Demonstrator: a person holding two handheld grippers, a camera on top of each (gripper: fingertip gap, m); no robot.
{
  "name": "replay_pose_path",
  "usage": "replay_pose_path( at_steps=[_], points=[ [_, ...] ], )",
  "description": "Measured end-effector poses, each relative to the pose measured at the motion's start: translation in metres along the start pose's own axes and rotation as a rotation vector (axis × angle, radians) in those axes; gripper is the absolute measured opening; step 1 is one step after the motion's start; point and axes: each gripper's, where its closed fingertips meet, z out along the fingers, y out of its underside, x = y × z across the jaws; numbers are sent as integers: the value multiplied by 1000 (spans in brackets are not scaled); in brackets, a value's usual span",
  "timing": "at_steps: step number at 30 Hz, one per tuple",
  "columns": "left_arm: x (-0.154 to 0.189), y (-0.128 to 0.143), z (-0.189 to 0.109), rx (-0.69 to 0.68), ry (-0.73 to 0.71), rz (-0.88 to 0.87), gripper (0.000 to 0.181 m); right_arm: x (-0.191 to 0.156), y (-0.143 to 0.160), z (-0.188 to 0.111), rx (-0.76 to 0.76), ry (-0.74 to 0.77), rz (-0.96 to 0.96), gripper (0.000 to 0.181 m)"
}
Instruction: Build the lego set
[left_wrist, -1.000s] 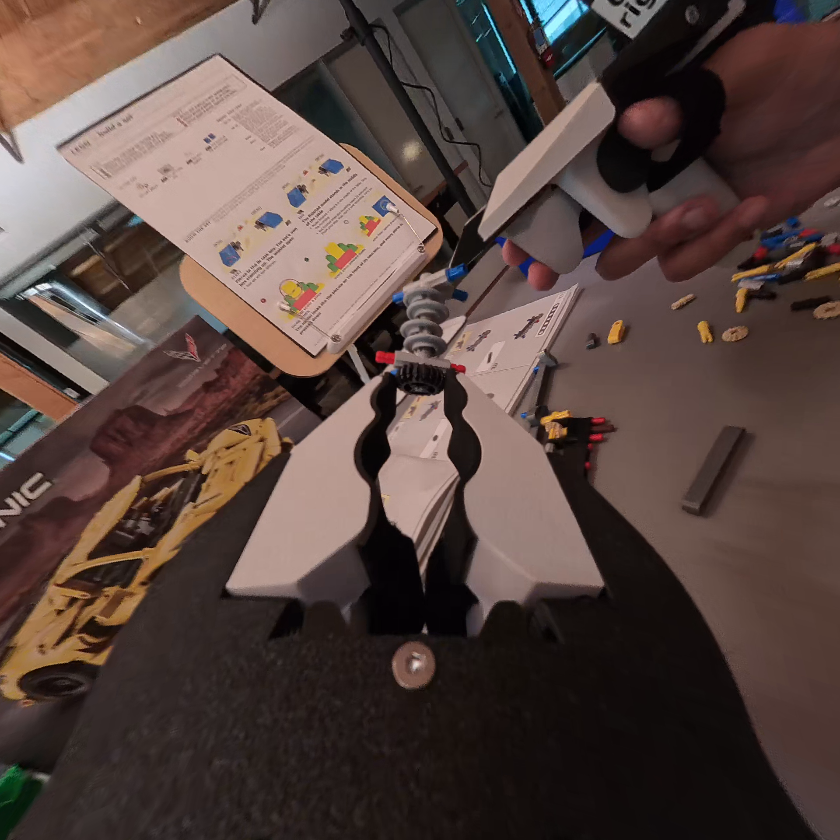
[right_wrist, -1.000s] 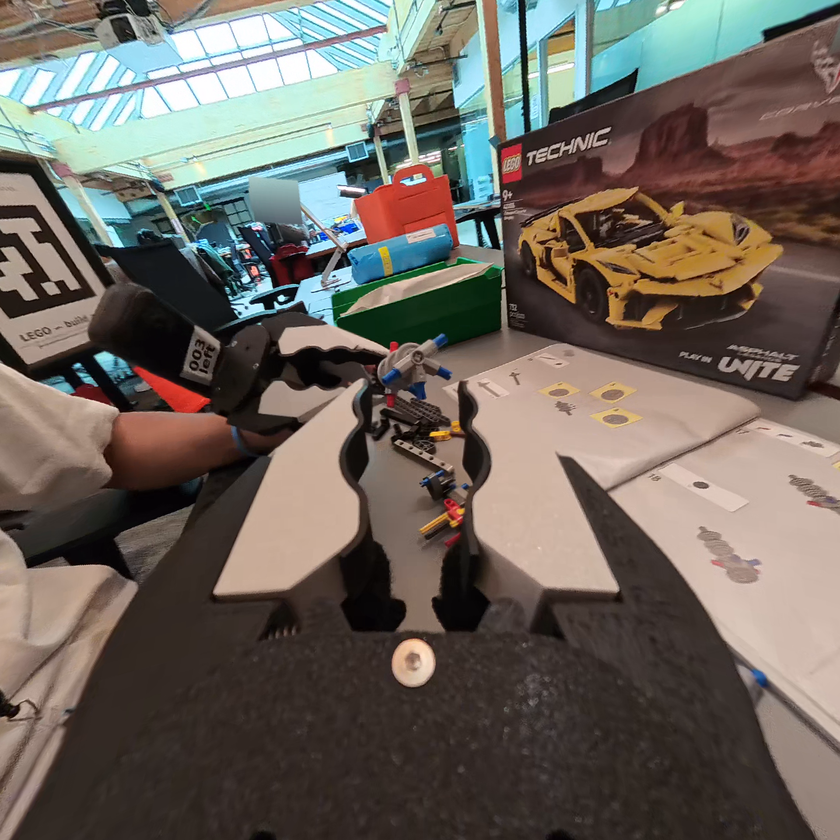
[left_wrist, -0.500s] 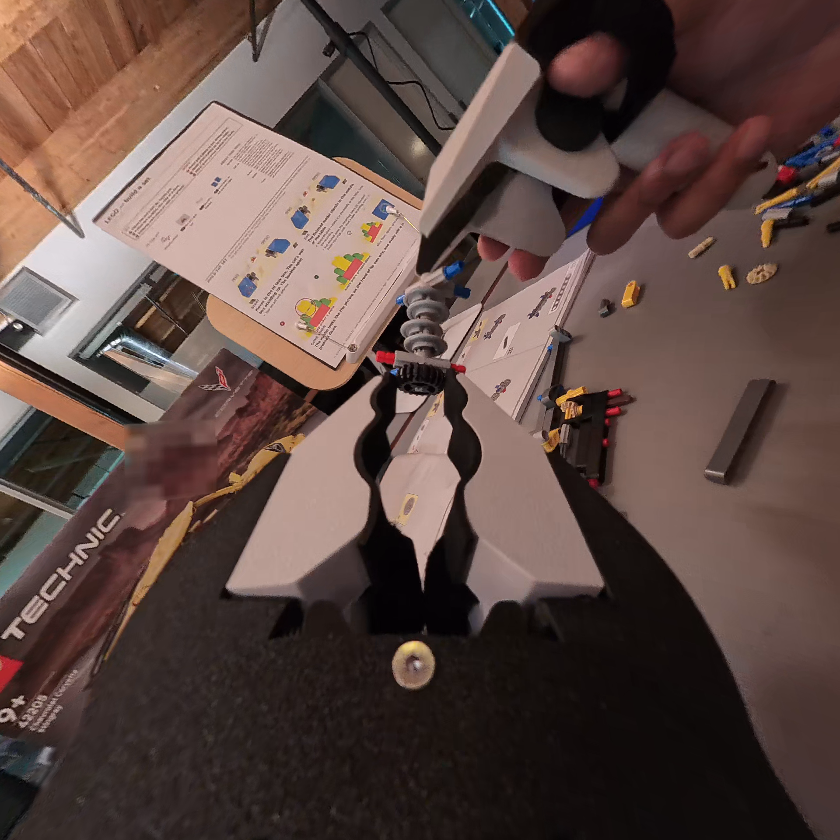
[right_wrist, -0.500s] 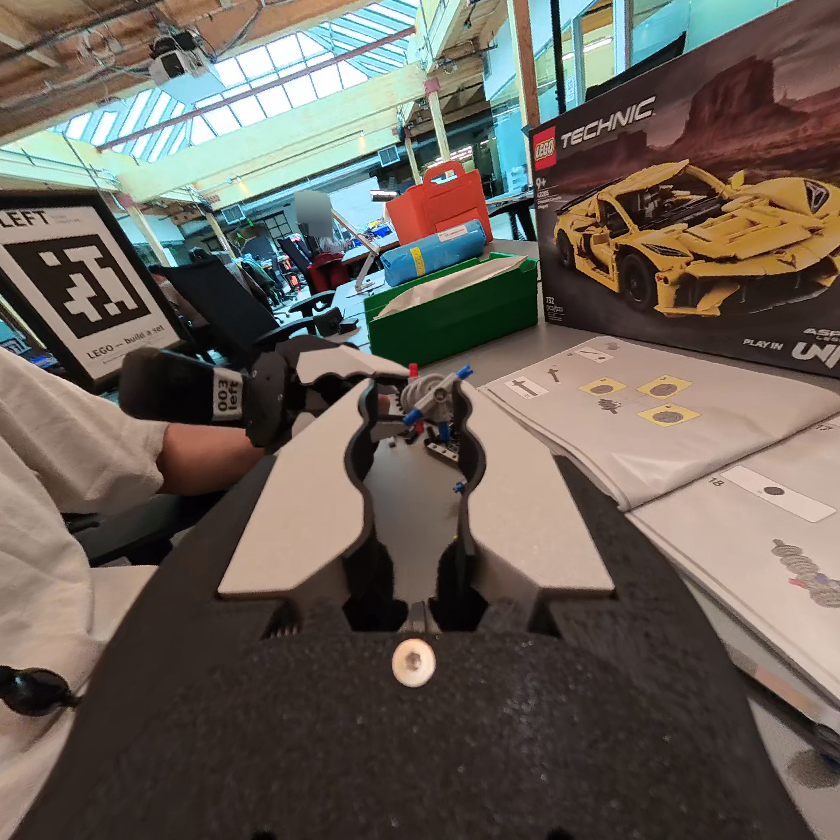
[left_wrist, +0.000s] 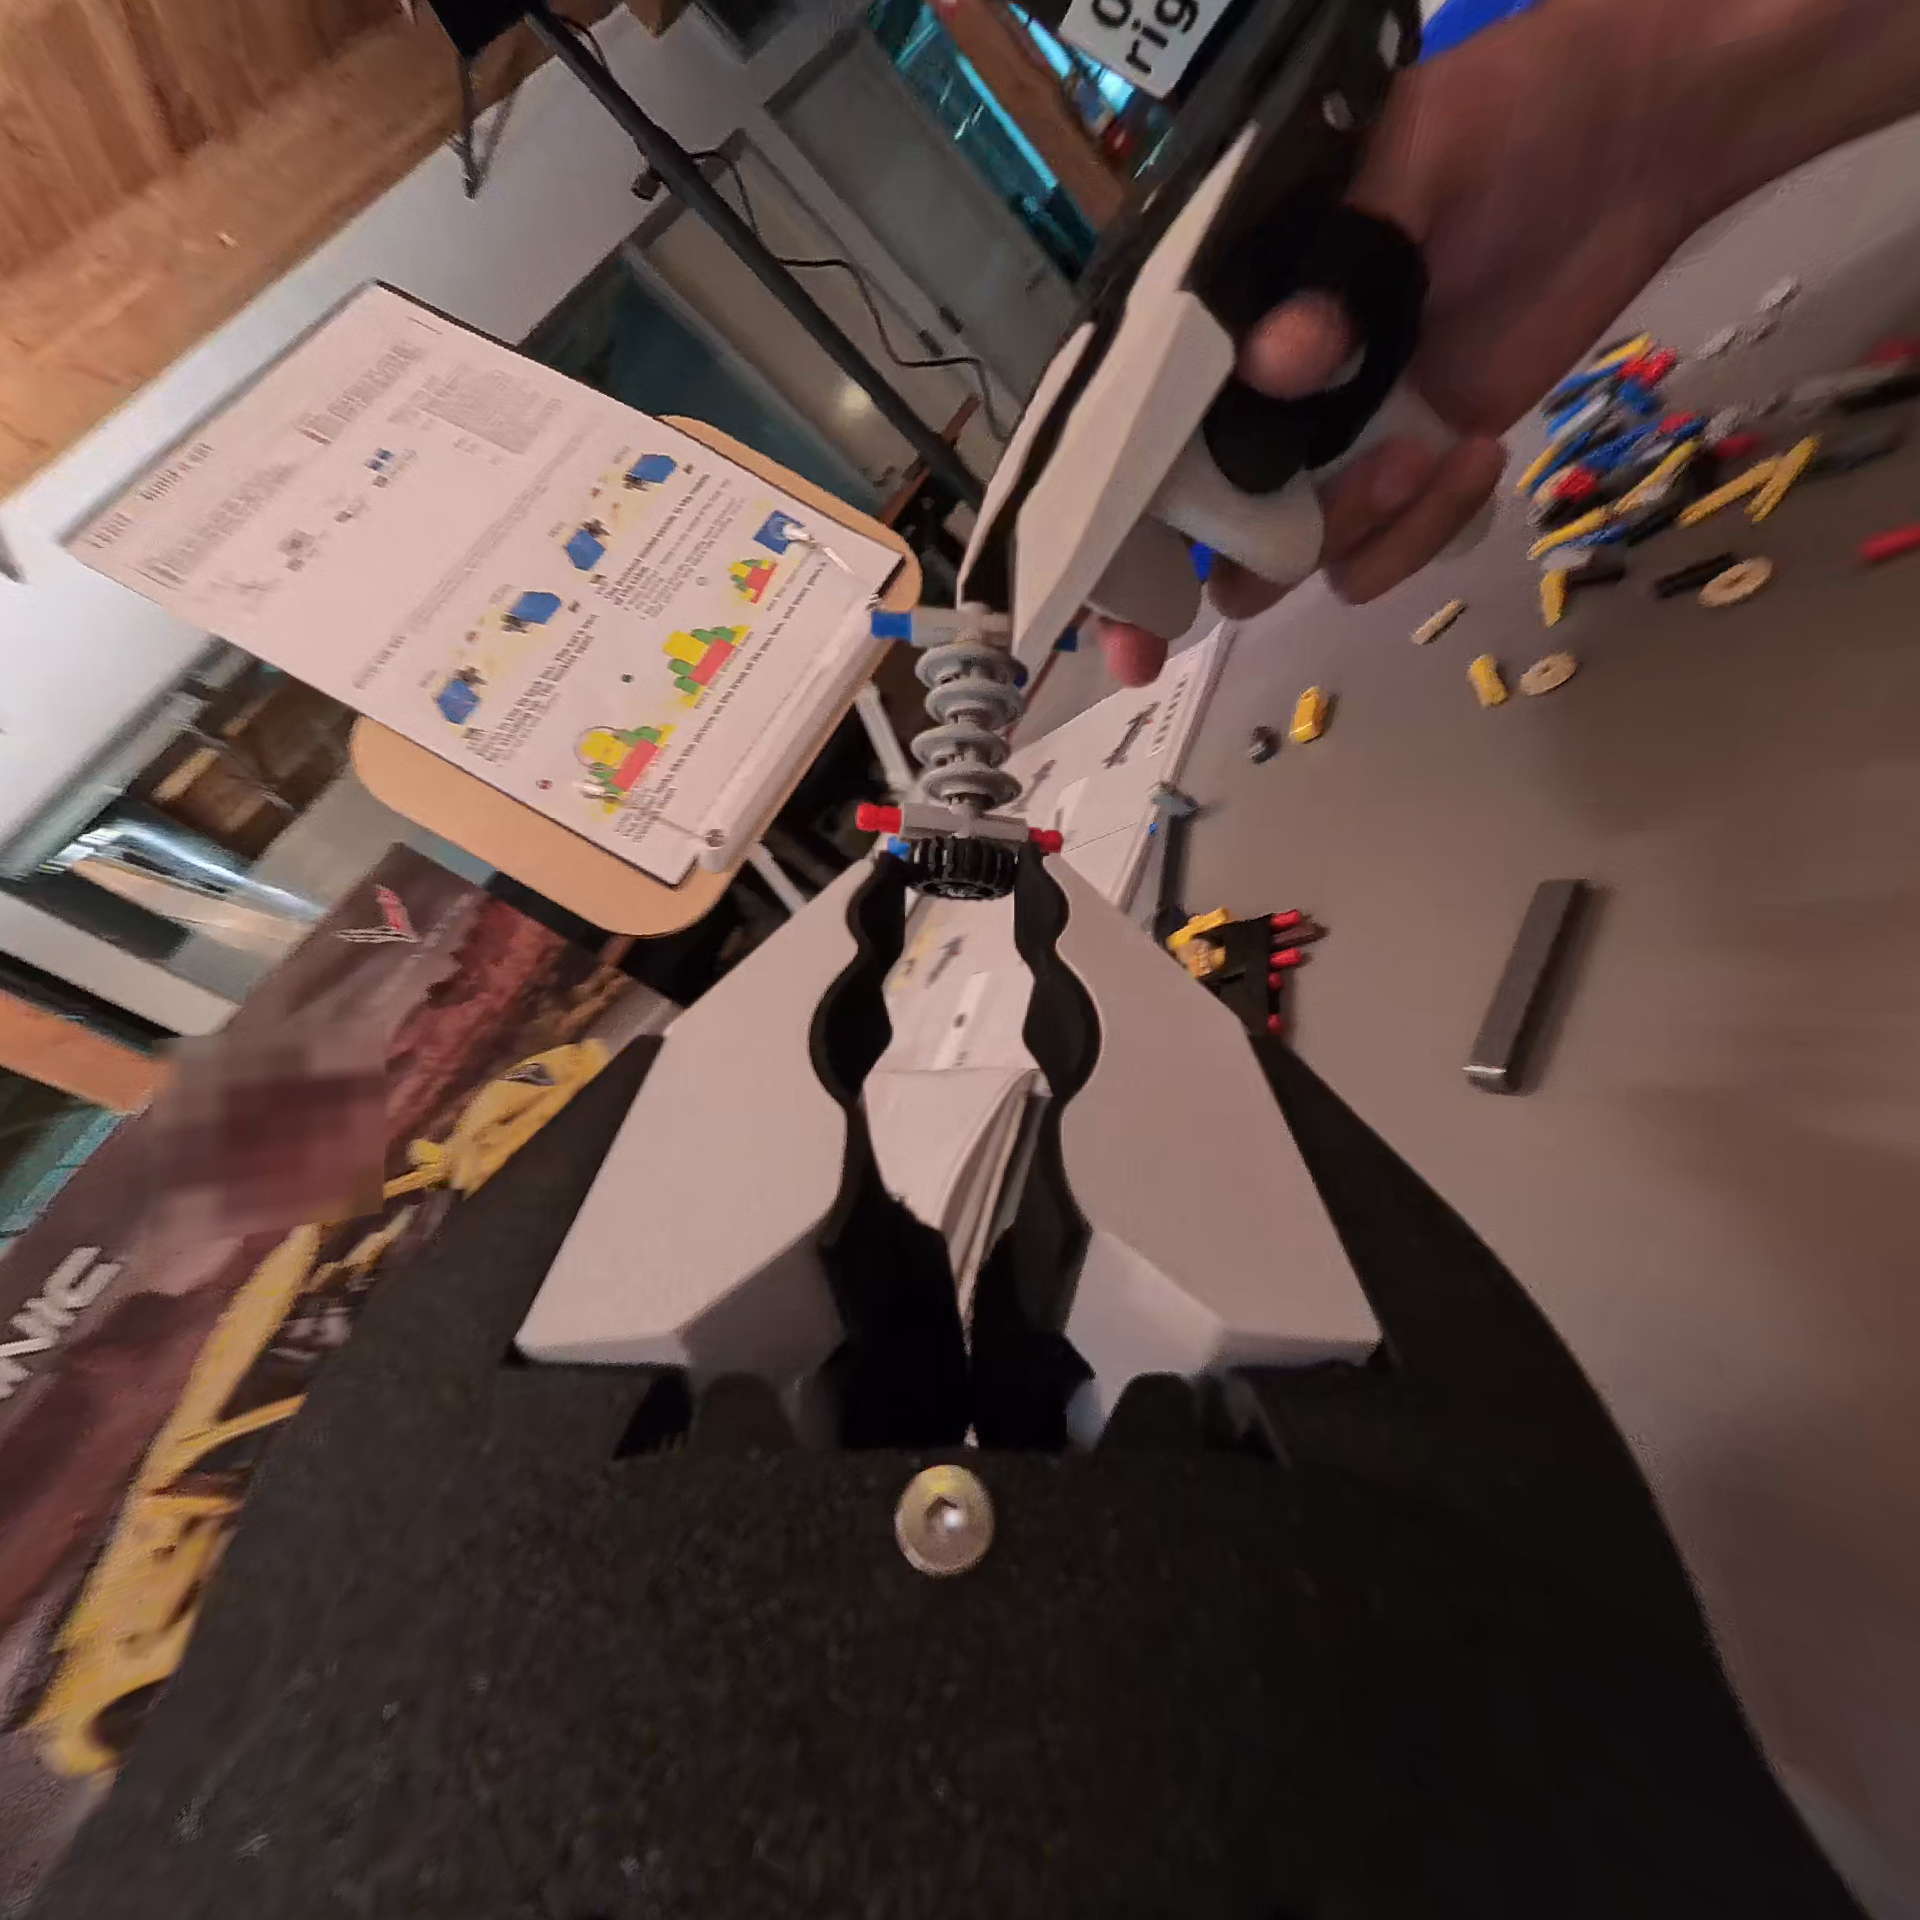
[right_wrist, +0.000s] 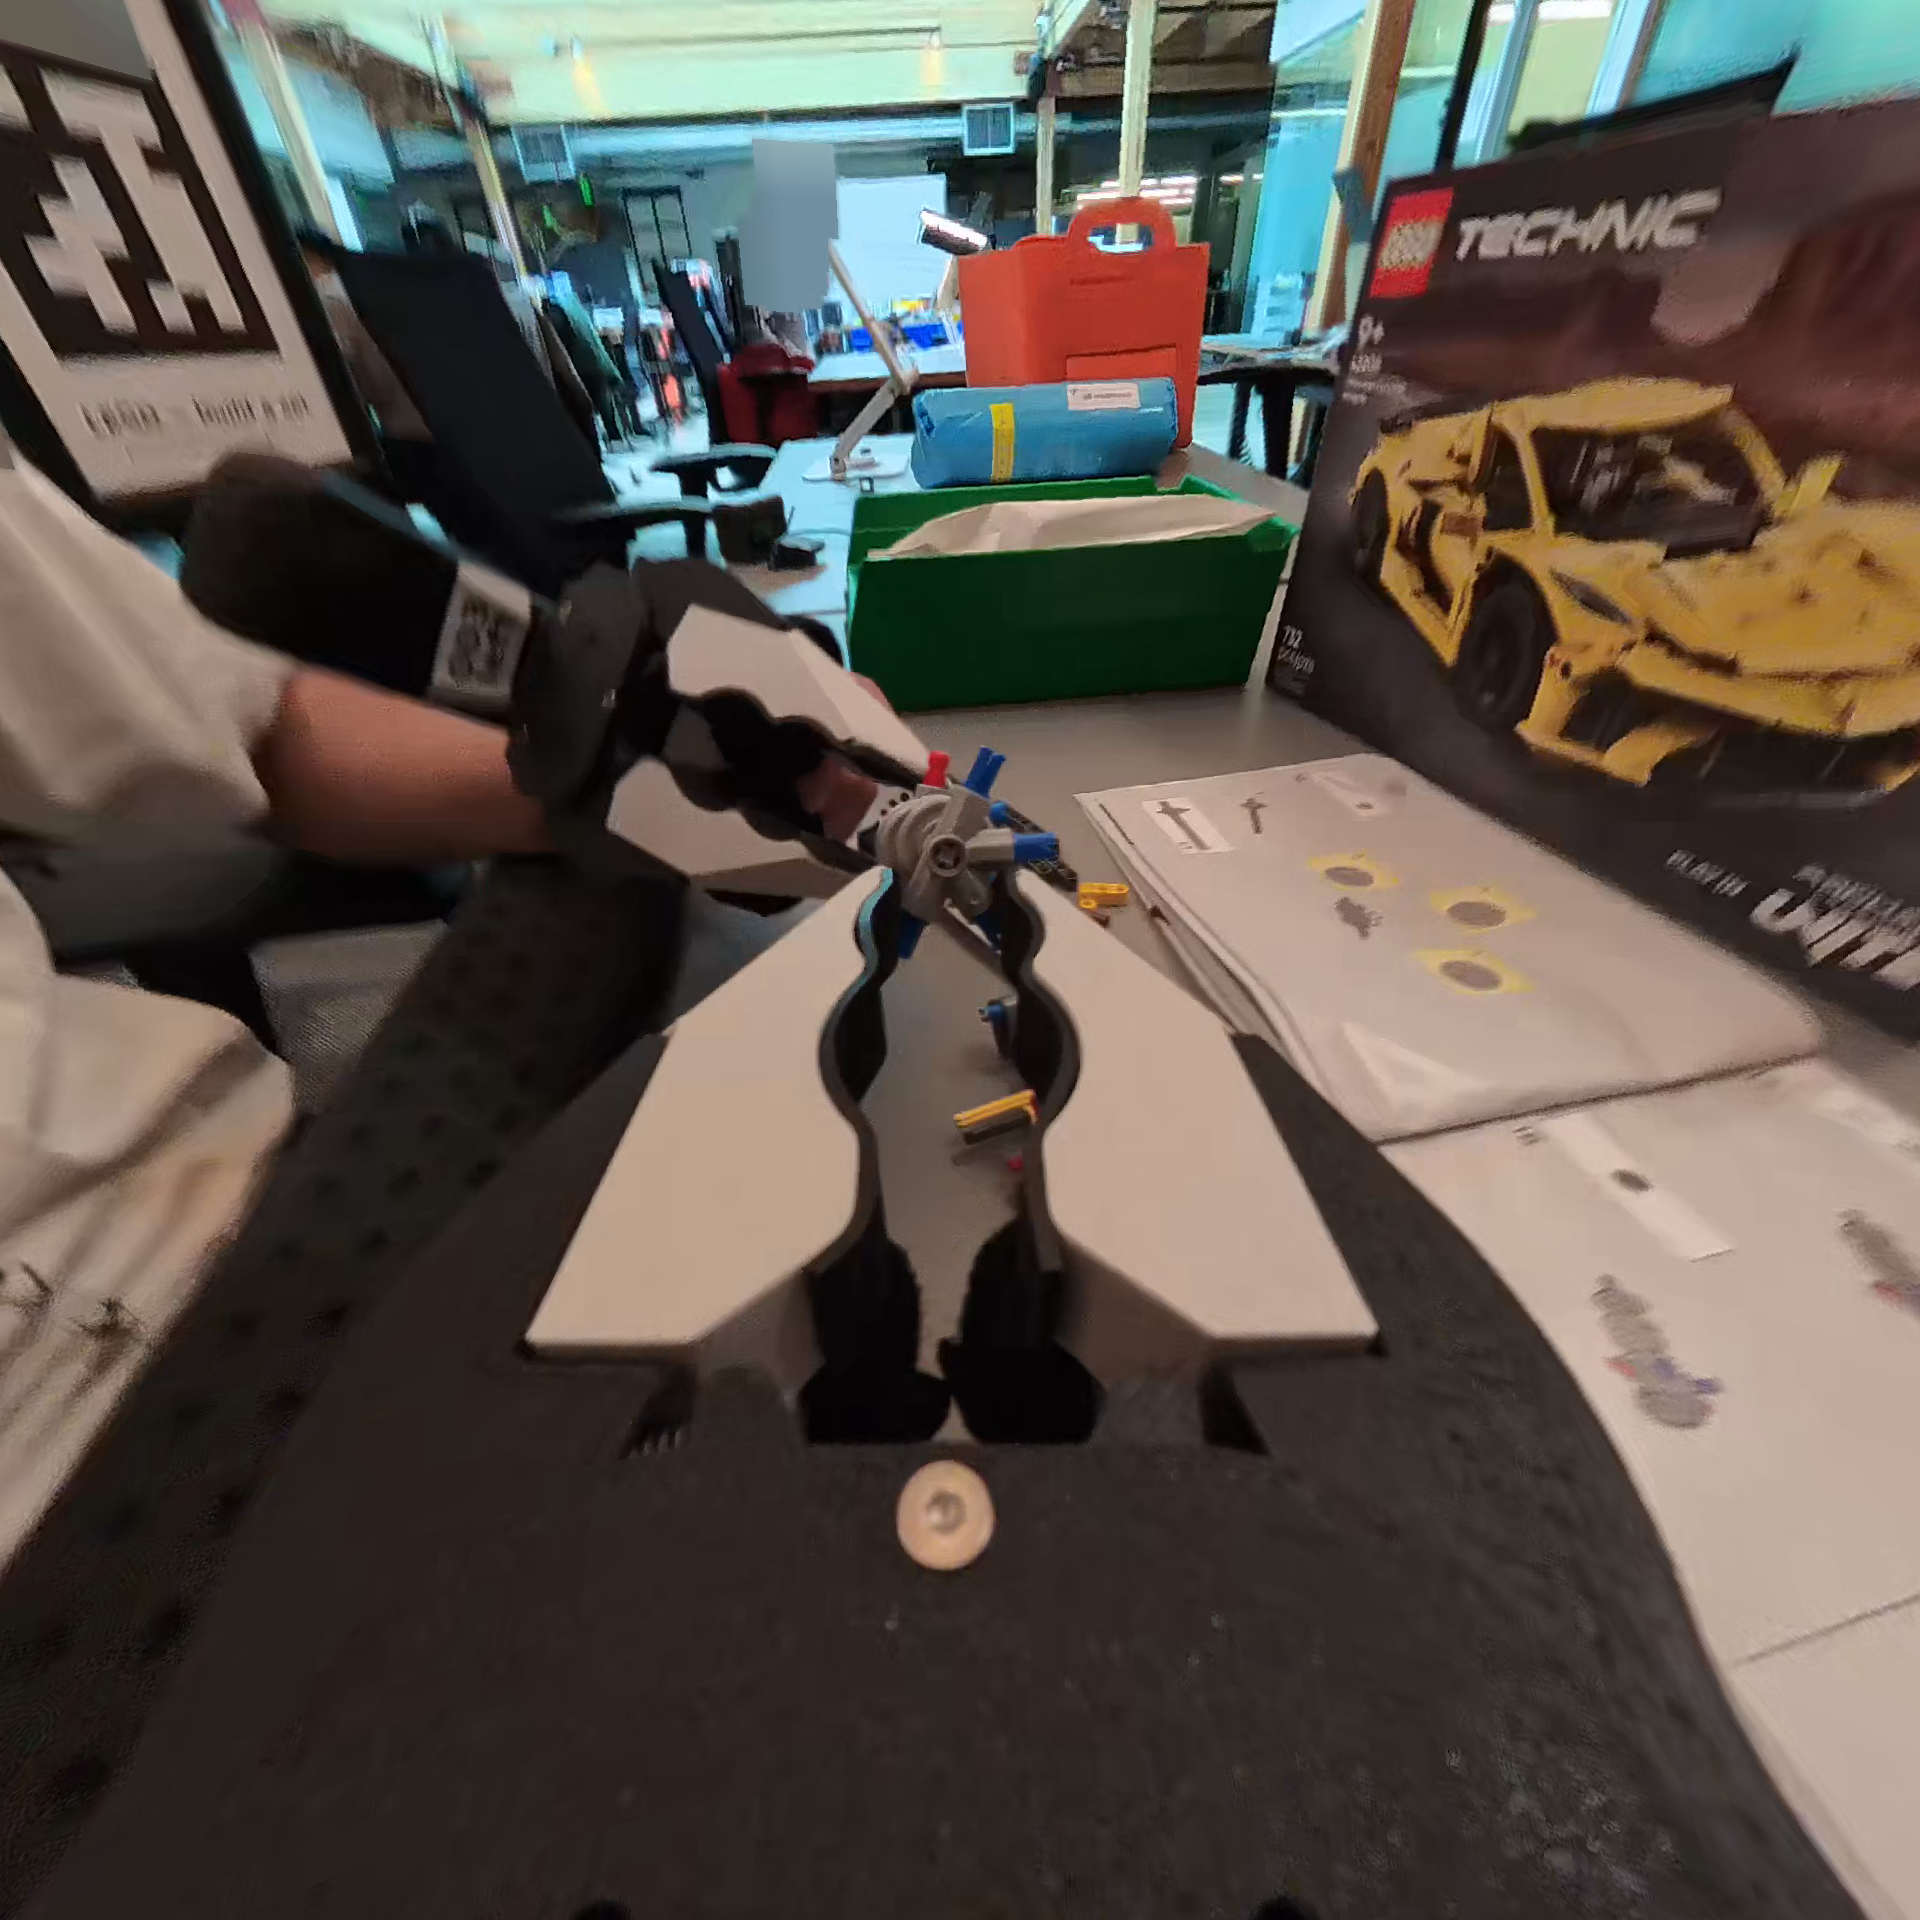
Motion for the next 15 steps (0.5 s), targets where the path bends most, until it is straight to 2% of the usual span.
replay_pose_path(
  at_steps=[5, 15],
  points=[
    [14, -4, -3, 38, 135, -124, 20, -10, 6, -6, -114, 19, -298, 17],
    [32, 3, 3, 1, 124, 33, 22, -17, 21, -15, -330, 116, -645, 16]
  ],
)
